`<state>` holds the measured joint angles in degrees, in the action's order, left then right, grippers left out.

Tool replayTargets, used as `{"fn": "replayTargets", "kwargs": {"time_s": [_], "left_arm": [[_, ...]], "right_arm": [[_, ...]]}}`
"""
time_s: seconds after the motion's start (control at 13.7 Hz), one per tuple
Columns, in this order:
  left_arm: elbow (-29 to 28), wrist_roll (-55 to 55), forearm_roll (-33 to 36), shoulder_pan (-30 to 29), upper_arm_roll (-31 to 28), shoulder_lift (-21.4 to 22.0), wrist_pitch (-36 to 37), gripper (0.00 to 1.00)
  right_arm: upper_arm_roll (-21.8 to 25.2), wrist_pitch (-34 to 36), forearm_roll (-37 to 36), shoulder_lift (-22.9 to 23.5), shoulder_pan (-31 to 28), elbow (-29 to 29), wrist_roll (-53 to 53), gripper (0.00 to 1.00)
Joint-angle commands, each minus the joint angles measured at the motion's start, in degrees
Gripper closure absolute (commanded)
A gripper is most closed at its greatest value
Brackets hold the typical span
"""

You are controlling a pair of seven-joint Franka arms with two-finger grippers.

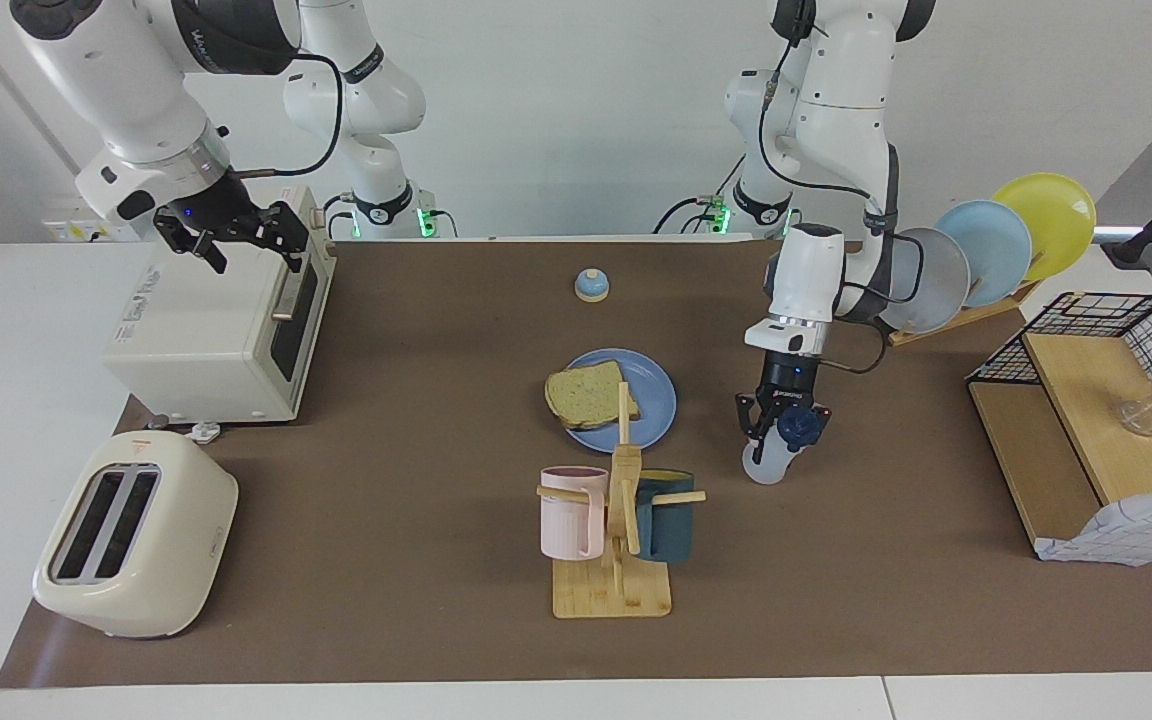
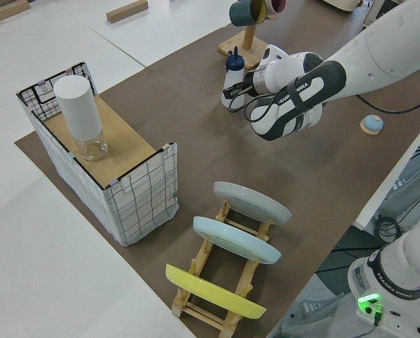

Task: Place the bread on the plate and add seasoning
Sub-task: 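Lower the upright bottle onto the table beside the mug rack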

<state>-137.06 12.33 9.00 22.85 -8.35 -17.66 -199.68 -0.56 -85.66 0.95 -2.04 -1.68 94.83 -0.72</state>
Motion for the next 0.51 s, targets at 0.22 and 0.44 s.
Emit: {"fn": "replayTargets", "kwargs": {"time_s": [0.22, 0.44], "left_arm": [[-0.2, -1.3, -0.1, -0.8, 0.1, -0.6, -1.1, 0.0], [-0.6, -1.3, -0.1, -0.8, 0.2, -0.4, -1.1, 0.0]], "right_arm": [[-0.3, 0.6, 0.2, 0.0, -0.6, -0.4, 1.0, 0.0], [-0.3, 0.6, 0.3, -0.1, -0.6, -0.4, 1.1, 0.0]]}}
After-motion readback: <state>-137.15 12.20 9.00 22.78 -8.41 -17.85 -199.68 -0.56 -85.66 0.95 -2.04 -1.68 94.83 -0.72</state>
